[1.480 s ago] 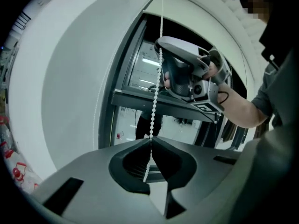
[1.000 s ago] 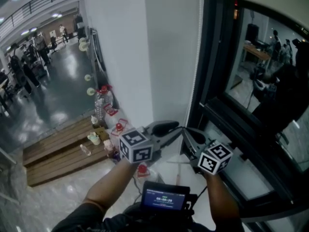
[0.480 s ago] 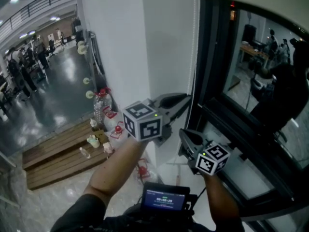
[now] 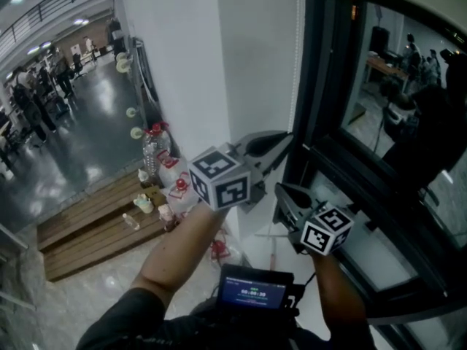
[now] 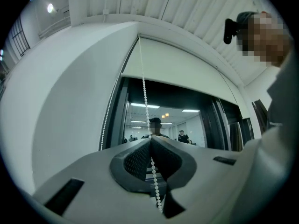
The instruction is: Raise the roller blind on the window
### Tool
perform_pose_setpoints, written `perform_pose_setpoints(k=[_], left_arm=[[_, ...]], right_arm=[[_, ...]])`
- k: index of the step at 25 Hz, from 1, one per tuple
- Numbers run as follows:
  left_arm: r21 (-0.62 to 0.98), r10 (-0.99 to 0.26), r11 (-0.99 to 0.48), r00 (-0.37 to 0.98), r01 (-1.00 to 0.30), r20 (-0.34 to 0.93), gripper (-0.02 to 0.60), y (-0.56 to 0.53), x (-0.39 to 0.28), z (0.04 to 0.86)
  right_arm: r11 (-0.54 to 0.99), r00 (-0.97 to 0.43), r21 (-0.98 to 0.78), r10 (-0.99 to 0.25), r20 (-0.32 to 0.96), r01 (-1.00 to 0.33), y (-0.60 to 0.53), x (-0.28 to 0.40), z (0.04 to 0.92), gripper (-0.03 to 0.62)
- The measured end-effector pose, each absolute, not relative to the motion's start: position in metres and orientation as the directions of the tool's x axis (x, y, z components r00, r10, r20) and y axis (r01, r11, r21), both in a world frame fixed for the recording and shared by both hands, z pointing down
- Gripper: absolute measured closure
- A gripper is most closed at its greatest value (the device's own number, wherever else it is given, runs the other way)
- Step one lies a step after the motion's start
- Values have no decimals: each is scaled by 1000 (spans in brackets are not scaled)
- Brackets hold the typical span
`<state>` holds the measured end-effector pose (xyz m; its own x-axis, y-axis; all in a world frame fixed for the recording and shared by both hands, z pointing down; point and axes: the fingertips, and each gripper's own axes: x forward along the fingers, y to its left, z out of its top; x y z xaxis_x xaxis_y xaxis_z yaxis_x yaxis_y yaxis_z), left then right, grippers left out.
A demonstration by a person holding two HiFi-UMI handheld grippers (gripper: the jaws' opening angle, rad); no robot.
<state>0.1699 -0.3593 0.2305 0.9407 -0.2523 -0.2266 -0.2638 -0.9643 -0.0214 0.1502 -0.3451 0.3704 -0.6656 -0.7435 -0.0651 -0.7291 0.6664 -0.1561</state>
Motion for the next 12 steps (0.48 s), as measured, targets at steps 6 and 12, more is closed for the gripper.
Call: perform_pose_setpoints(k=[6, 12], left_arm=[[-7, -263, -963, 945, -270, -194, 581, -357, 172, 255], [15, -270, -962, 951, -271, -148, 581, -355, 176, 293]], right_arm=[[648, -659, -188, -752, -5, -738, -343, 150, 395, 580], [623, -649, -229, -758, 58, -748, -341, 156, 431, 579]])
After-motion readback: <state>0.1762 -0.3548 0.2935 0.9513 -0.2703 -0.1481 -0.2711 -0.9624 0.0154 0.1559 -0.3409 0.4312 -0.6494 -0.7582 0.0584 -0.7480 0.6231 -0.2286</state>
